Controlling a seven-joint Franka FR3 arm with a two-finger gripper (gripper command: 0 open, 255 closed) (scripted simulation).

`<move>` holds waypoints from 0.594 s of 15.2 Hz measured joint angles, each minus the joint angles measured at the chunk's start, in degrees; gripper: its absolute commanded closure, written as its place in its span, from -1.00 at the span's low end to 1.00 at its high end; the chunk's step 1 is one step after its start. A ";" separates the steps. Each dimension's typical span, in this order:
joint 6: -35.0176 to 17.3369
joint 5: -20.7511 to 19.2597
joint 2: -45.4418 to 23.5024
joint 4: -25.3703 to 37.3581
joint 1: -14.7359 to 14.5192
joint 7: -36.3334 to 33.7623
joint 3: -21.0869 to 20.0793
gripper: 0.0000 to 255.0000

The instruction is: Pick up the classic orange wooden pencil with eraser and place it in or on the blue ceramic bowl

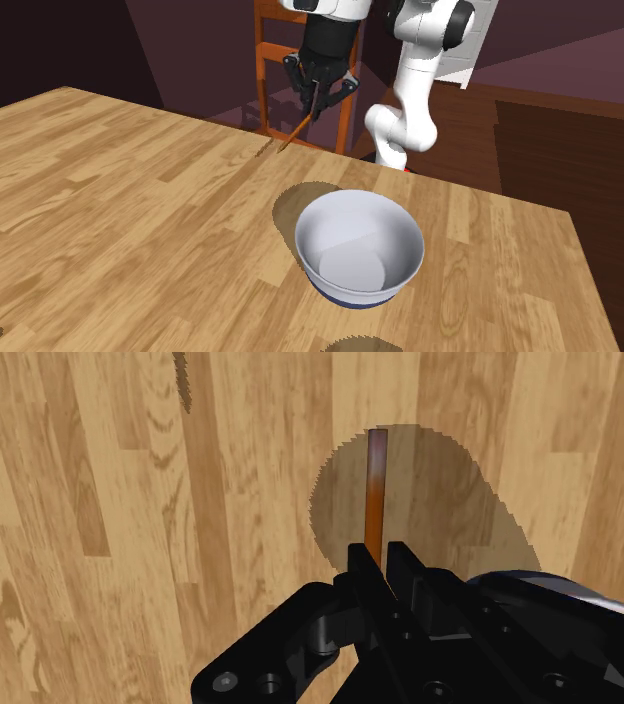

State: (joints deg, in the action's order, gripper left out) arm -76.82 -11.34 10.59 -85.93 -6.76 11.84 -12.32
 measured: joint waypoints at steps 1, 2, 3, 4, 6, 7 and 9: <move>0.50 -0.29 -1.82 1.97 -0.53 -1.49 -1.07 1.00; 0.95 -0.51 -3.11 3.35 -1.06 -2.88 -1.99 1.00; 1.74 -0.82 -4.51 5.14 -1.73 -4.42 -3.05 1.00; 2.98 -1.44 -6.96 8.34 -2.58 -6.20 -4.36 1.00; 4.43 -2.38 -9.98 12.05 -3.94 -8.73 -6.00 1.00; 5.35 -2.99 -11.64 14.21 -4.77 -10.04 -6.85 1.00; 7.97 -4.98 -16.41 20.70 -6.88 -12.49 -8.52 1.00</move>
State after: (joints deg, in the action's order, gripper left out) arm -68.85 -16.31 -5.82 -65.24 -13.64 -0.65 -20.84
